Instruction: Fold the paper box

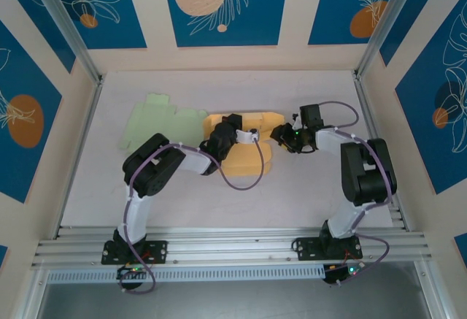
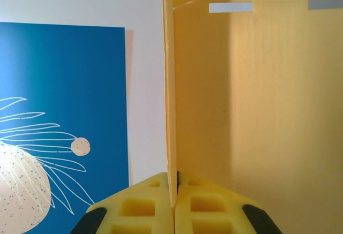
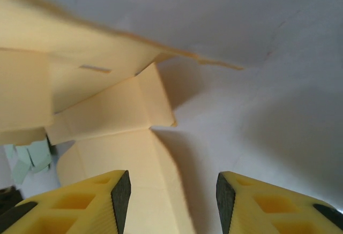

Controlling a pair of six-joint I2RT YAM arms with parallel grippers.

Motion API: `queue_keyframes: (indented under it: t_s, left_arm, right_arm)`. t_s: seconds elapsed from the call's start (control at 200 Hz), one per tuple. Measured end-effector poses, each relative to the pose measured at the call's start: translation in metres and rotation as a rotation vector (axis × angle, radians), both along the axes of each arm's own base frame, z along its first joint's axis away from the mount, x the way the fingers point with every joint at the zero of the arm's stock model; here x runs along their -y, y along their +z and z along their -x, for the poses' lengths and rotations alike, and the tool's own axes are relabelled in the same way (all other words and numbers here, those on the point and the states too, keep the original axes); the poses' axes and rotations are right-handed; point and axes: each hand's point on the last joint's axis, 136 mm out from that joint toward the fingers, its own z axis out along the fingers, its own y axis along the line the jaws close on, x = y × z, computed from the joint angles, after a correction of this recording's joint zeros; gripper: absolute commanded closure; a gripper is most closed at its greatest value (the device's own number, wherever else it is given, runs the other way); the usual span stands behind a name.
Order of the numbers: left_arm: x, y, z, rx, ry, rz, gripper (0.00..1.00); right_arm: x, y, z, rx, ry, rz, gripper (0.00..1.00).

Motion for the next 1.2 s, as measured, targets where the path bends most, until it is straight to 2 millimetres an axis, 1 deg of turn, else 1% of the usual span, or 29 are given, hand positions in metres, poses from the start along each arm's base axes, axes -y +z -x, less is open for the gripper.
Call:
queue_keyframes:
  t_s: [0.105, 0.2, 0.235, 0.345, 0.525, 0.605, 0.695, 0.83, 0.95, 1.095, 1.2]
  left_arm:
    - [0.0, 0.0, 0.0, 0.0, 0.001, 0.0, 0.93]
    - [-0.001, 0.0, 0.0, 0.001, 0.006, -0.001, 0.93]
    - [-0.001, 0.0, 0.0, 0.0, 0.007, -0.002, 0.93]
    - [-0.001, -0.001, -0.001, -0.001, 0.007, -0.003, 0.93]
    - [0.0, 0.0, -0.002, 0.002, 0.008, 0.0, 0.93]
    - [0.001, 0.0, -0.004, 0.003, 0.01, 0.0, 0.93]
    - [0.003, 0.003, -0.006, 0.007, 0.013, 0.003, 0.93]
    - [0.008, 0.012, -0.012, 0.021, 0.017, 0.015, 0.93]
    - [0.017, 0.02, -0.019, 0.036, 0.019, 0.028, 0.93]
    - [0.03, 0.023, -0.02, 0.047, 0.009, 0.029, 0.93]
    - [0.037, 0.018, -0.018, 0.051, 0.0, 0.008, 0.93]
  right_arm:
    - [-0.003, -0.012, -0.01, -0.001, 0.003, -0.001, 0.52]
    - [-0.007, -0.013, -0.019, 0.021, 0.01, -0.006, 0.53]
    - [-0.009, -0.013, -0.022, 0.031, 0.014, -0.009, 0.55]
    - [-0.015, -0.01, -0.03, 0.061, 0.026, -0.02, 0.65]
    - [-0.022, 0.0, -0.047, 0.106, 0.041, -0.039, 0.87]
    - [-0.022, 0.003, -0.053, 0.126, 0.054, -0.031, 0.95]
    - [-0.022, 0.005, -0.058, 0.133, 0.062, -0.02, 1.0]
    - [-0.017, 0.017, -0.072, 0.166, 0.069, 0.016, 1.0]
    - [-0.006, 0.027, -0.083, 0.202, 0.073, 0.063, 1.0]
    - [0.005, 0.029, -0.087, 0.218, 0.087, 0.118, 0.99]
    - [0.006, 0.025, -0.084, 0.207, 0.097, 0.132, 0.95]
